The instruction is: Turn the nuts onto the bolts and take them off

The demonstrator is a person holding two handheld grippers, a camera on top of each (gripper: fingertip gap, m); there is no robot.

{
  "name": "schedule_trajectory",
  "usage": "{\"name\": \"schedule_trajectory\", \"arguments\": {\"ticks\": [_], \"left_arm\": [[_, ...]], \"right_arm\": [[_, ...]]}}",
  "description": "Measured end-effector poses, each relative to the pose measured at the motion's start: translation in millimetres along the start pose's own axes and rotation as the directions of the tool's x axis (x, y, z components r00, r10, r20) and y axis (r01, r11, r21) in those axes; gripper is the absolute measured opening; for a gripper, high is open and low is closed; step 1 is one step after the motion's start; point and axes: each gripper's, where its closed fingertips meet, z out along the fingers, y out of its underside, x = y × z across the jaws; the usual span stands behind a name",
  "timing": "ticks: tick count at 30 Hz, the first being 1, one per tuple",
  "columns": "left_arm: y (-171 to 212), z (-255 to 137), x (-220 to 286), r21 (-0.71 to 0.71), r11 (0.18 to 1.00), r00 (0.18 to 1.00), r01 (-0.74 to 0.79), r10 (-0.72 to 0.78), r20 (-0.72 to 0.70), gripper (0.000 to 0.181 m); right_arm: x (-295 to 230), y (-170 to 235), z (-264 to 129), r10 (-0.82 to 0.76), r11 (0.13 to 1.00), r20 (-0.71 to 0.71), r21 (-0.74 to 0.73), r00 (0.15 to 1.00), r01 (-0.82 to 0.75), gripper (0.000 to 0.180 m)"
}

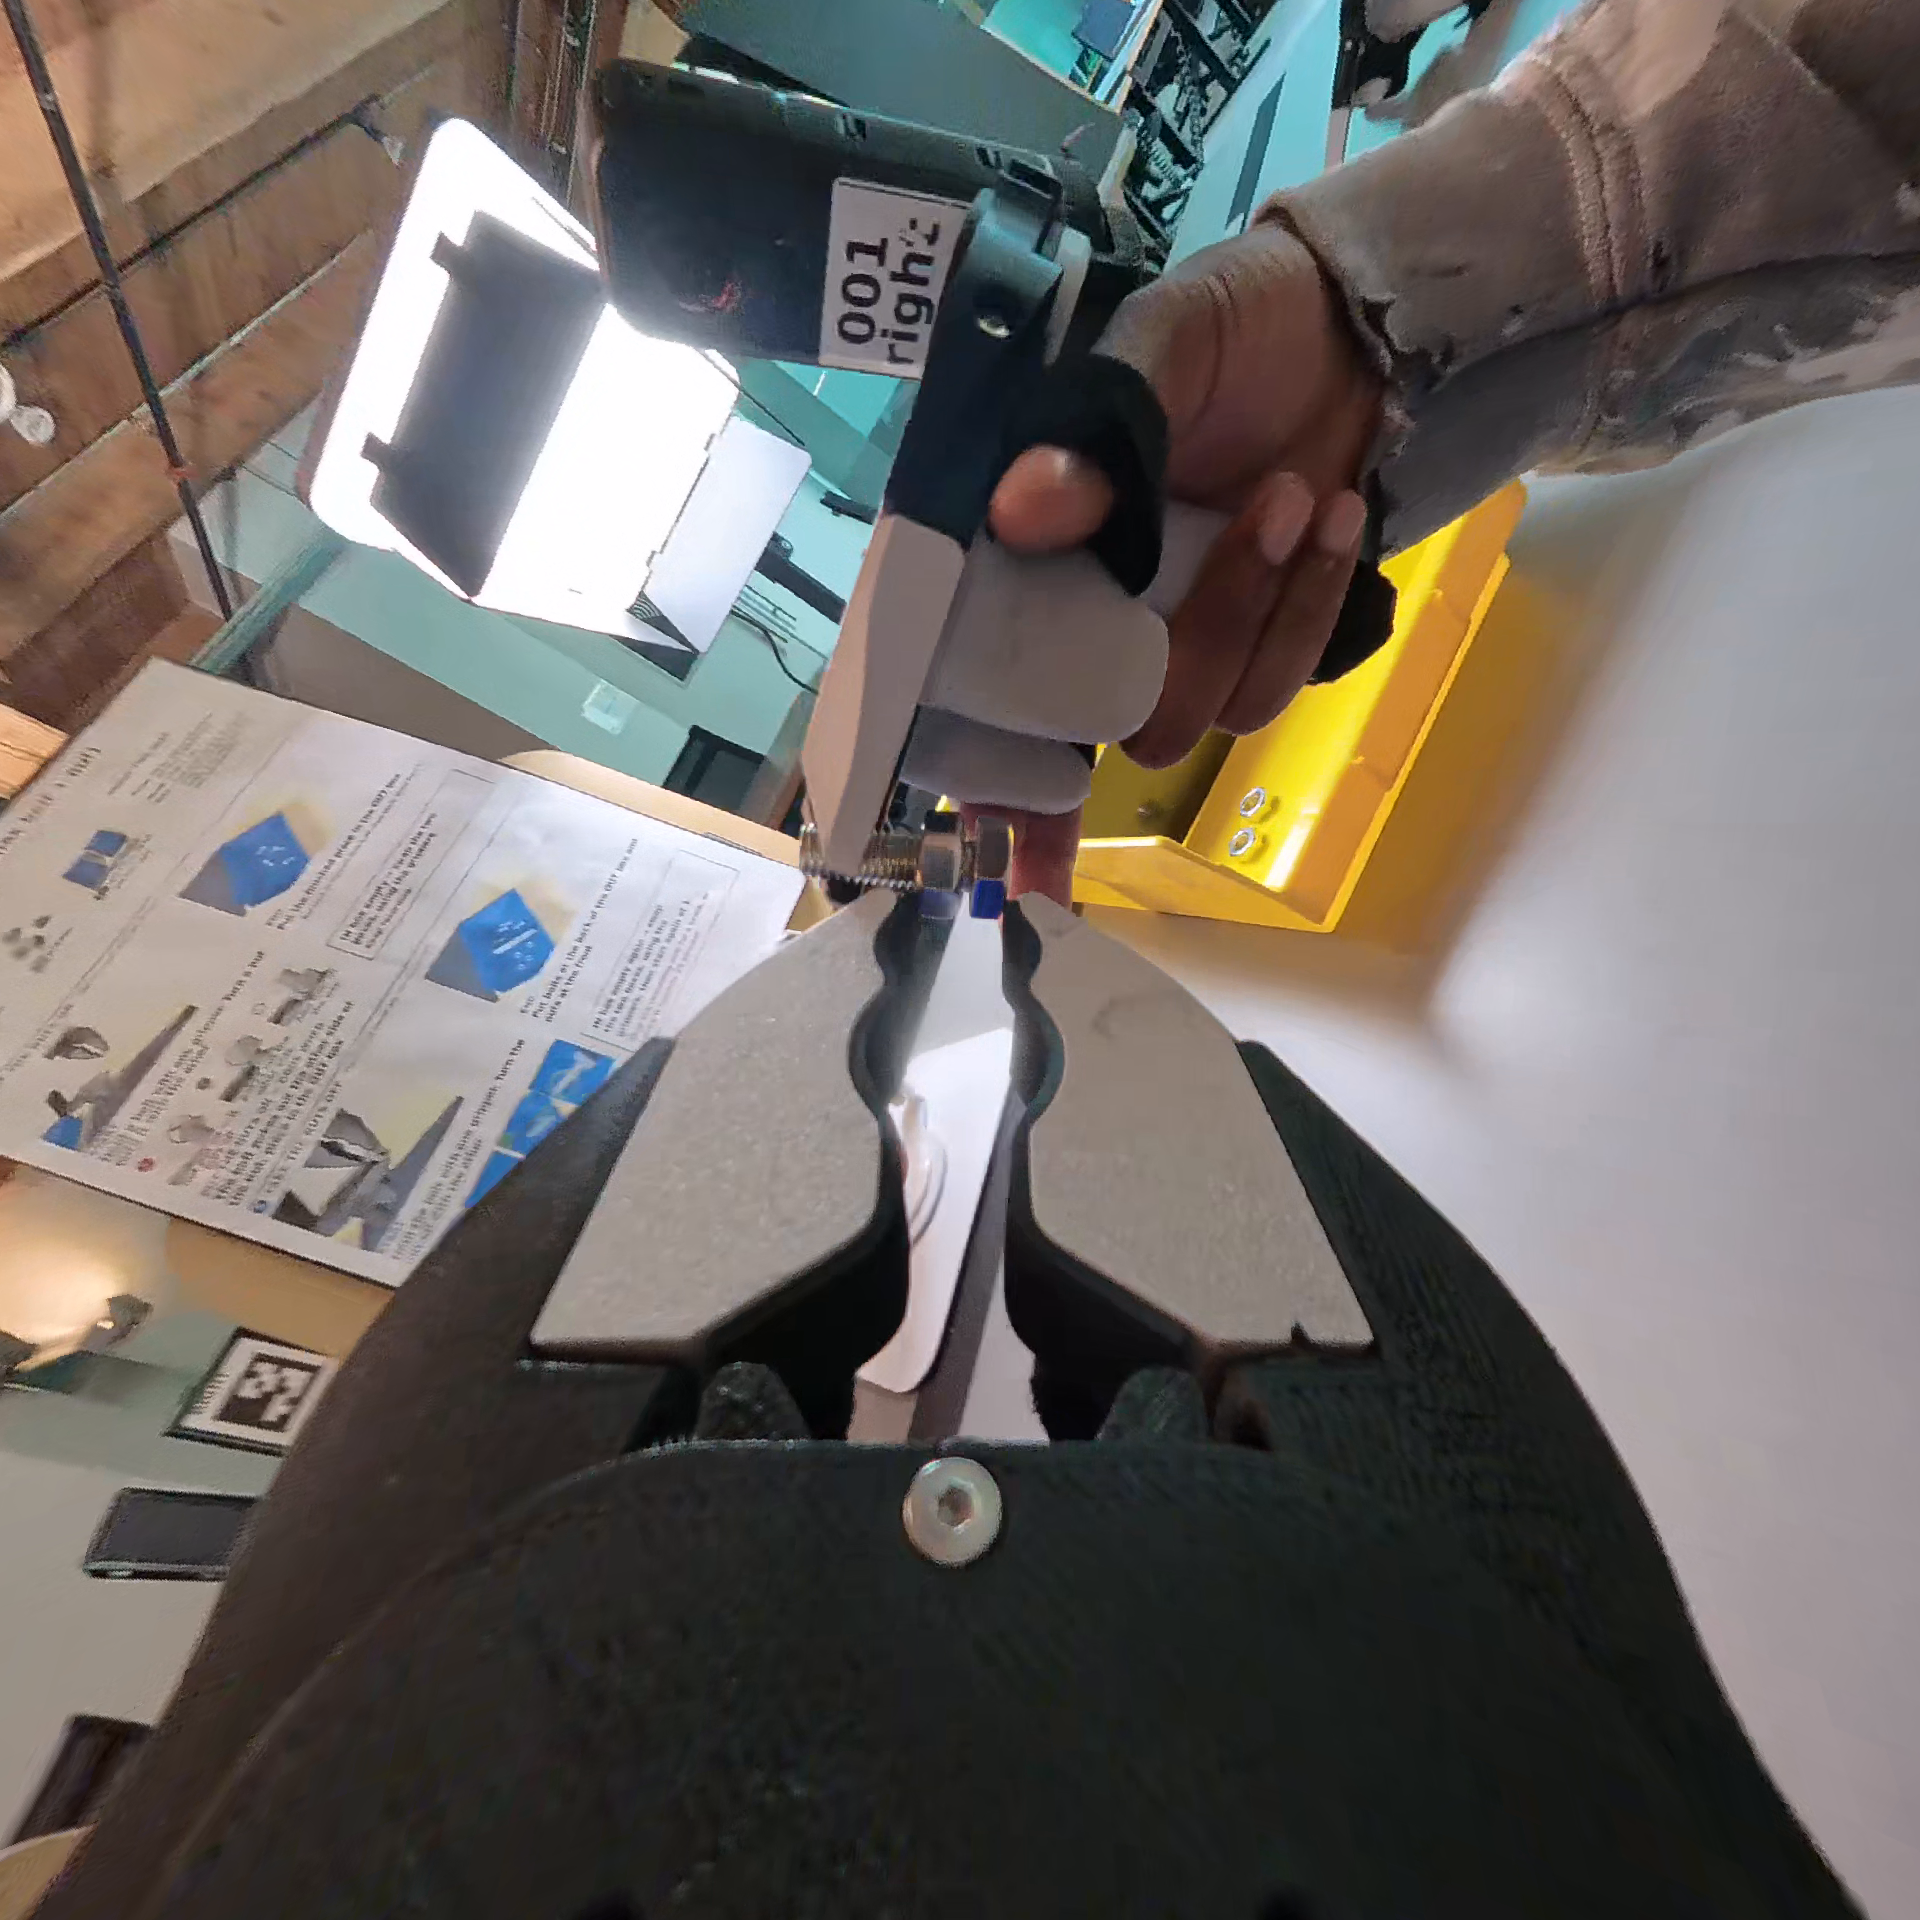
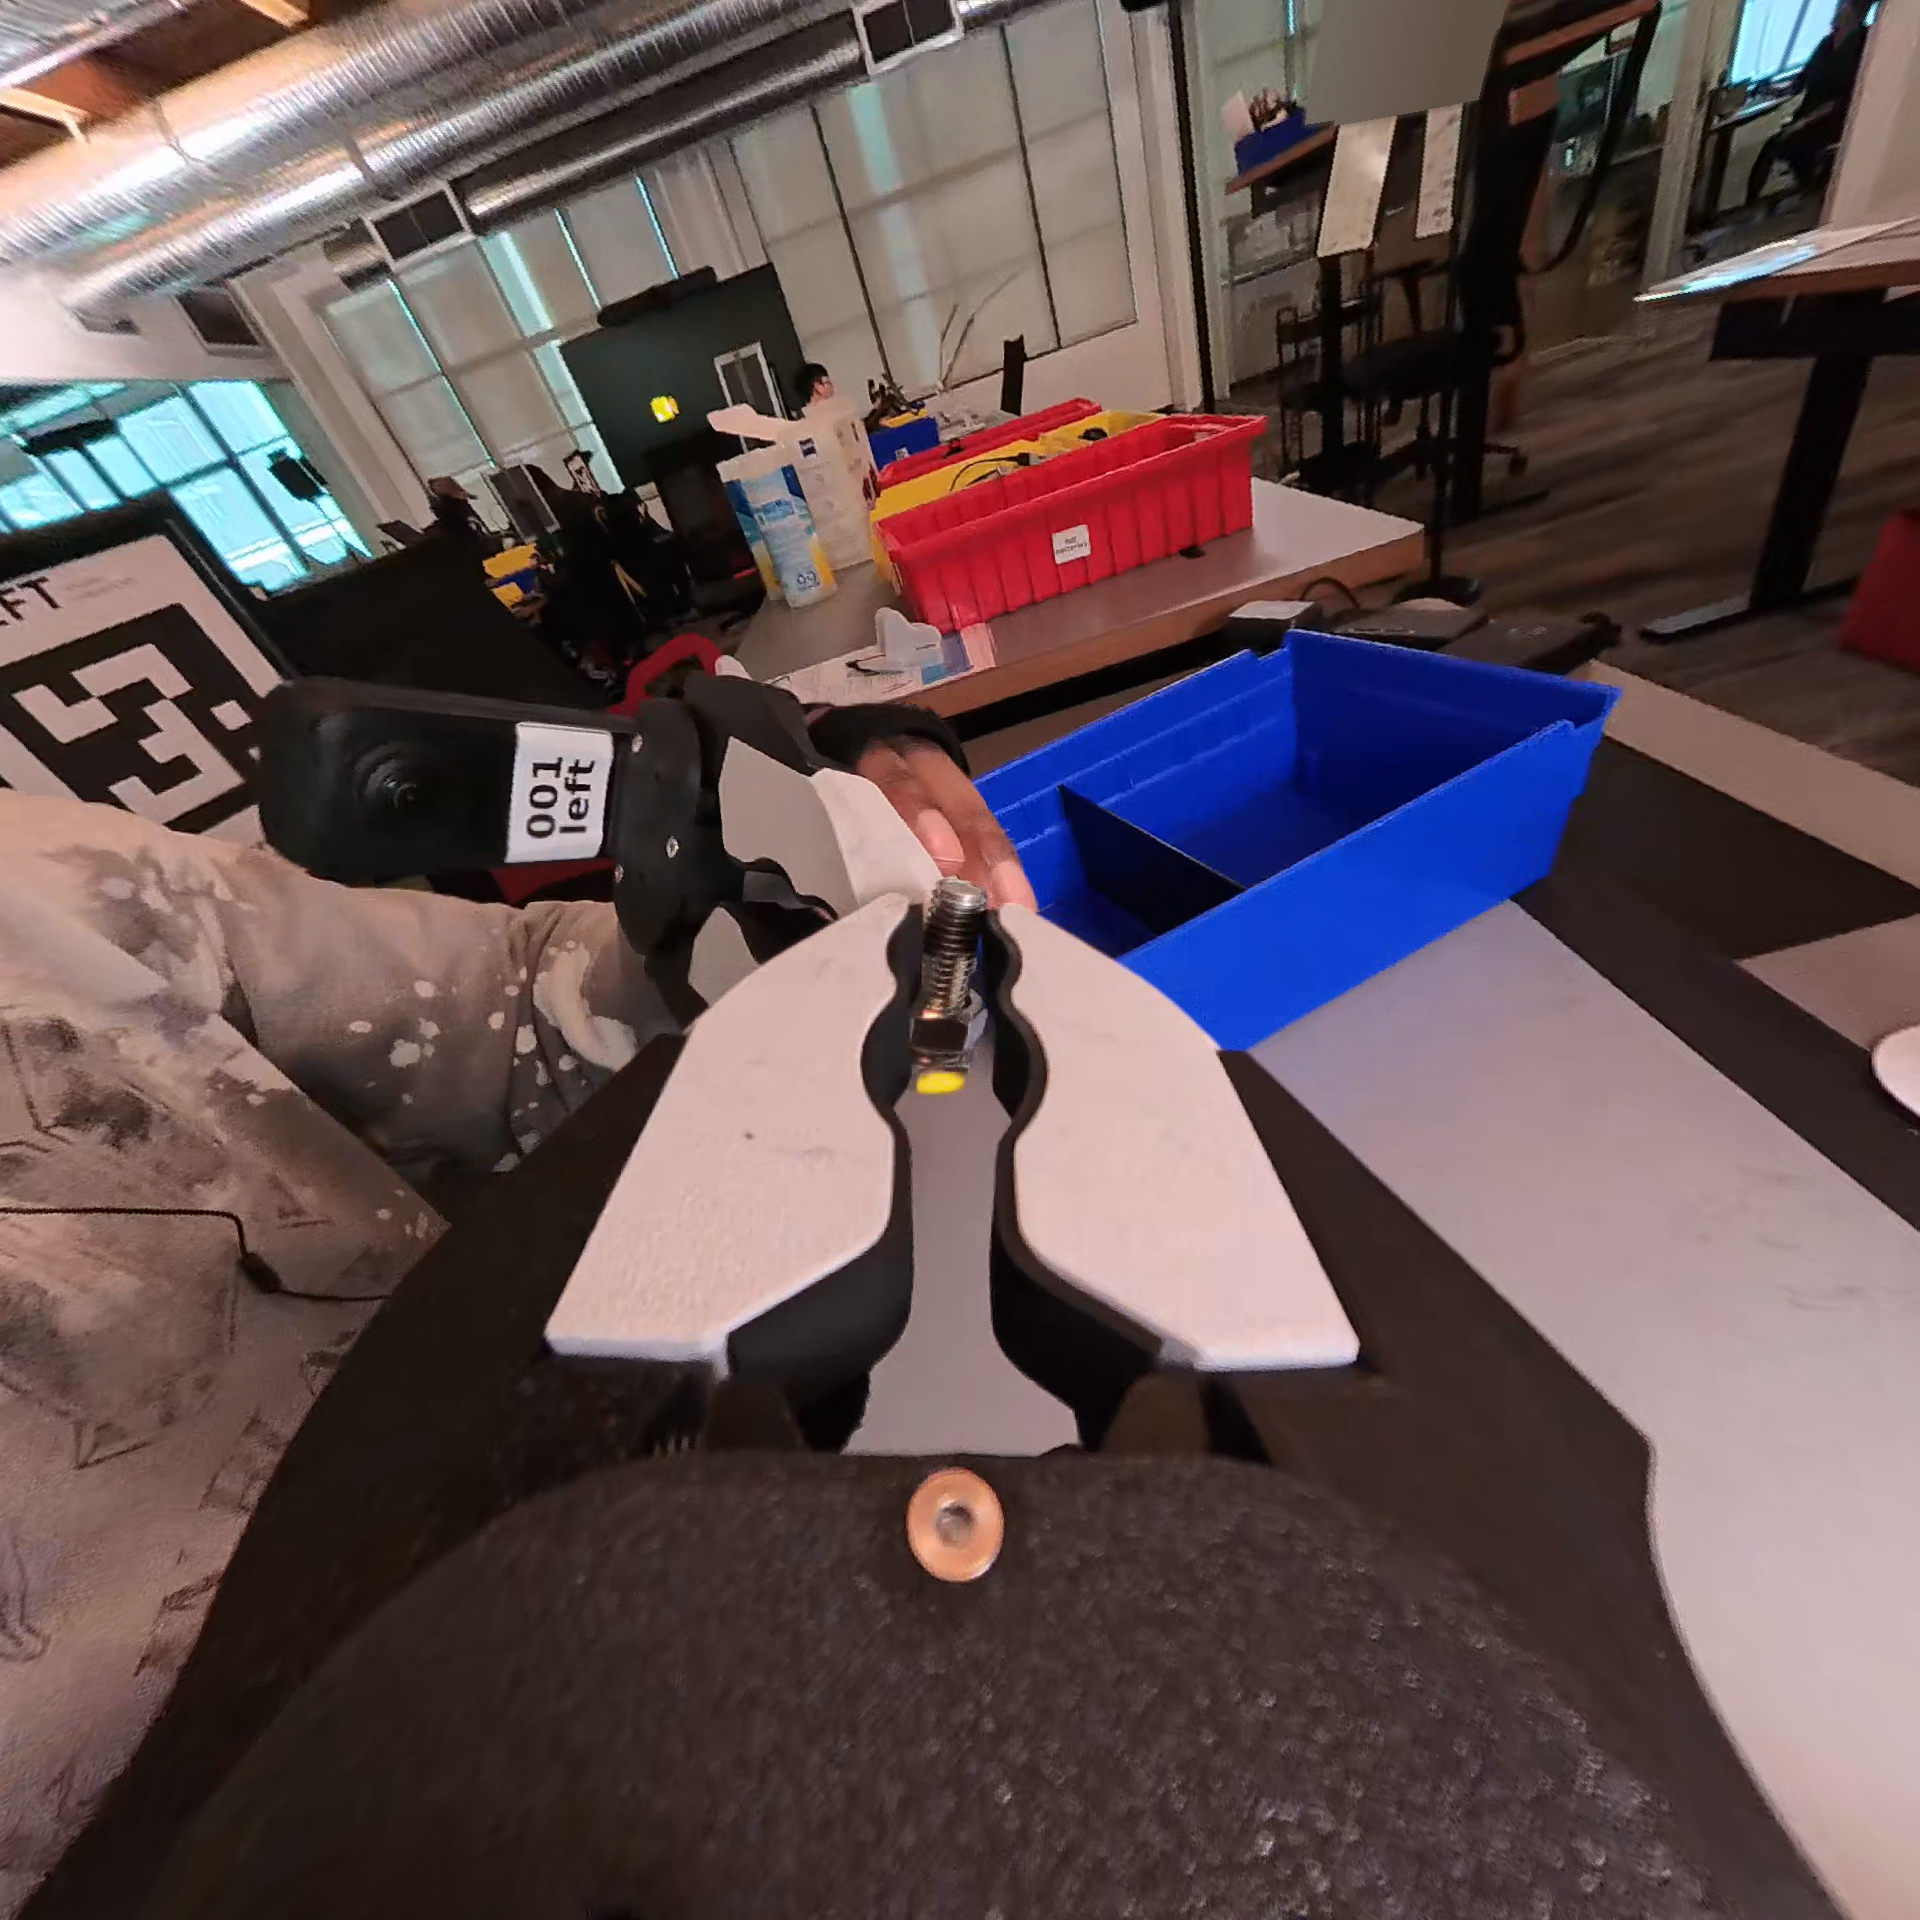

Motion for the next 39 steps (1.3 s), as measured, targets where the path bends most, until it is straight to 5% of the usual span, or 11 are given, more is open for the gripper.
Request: {"name": "schedule_trajectory", "arguments": {"ticks": [1, 5, 8, 10, 13, 23, 39], "left_arm": [[1.1, -0.4, 0.8, 0.018, 0.999, 0.999, 0.04, -0.04, -0.003, 0.016], [-1.8, -4.9, -2.3, 0.15, 0.873, 0.885, 0.463, -0.45, -0.117, 0.023], [-11.4, -5.2, 0.8, 0.149, 0.558, 0.568, 0.817, -0.732, -0.376, 0.028], [-12.7, -3.0, 1.3, 0.117, 0.408, 0.414, 0.905, -0.785, -0.461, 0.032], [-18.2, -3.5, 5.2, 0.103, 0.321, 0.325, 0.942, -0.783, -0.531, 0.029], [-22.6, -3.4, 7.9, 0.124, 0.357, 0.368, 0.926, -0.774, -0.515, 0.018], [-24.2, -4.9, 4.4, 0.166, 0.274, 0.319, 0.948, -0.778, -0.541, 0.018]], "right_arm": [[0.5, 1.1, -0.5, 0.001, 1.0, 0.015, 0.005, 1.0, -0.001, 0.01], [-1.3, -11.5, -8.3, -0.076, 0.991, 0.045, 0.115, 0.996, 0.07, 0.009], [-10.4, -20.0, -16.1, -0.164, 0.97, 0.061, 0.192, 0.985, 0.15, 0.009], [-16.4, -18.6, -15.3, -0.197, 0.964, 0.076, 0.196, 0.978, 0.179, 0.009], [-22.7, -15.0, -10.1, -0.223, 0.96, 0.095, 0.196, 0.97, 0.202, 0.009], [-28.1, -9.0, -3.4, -0.235, 0.961, 0.114, 0.174, 0.965, 0.214, 0.009], [-29.2, -10.7, -2.6, -0.252, 0.952, 0.108, 0.206, 0.962, 0.226, 0.009]]}}
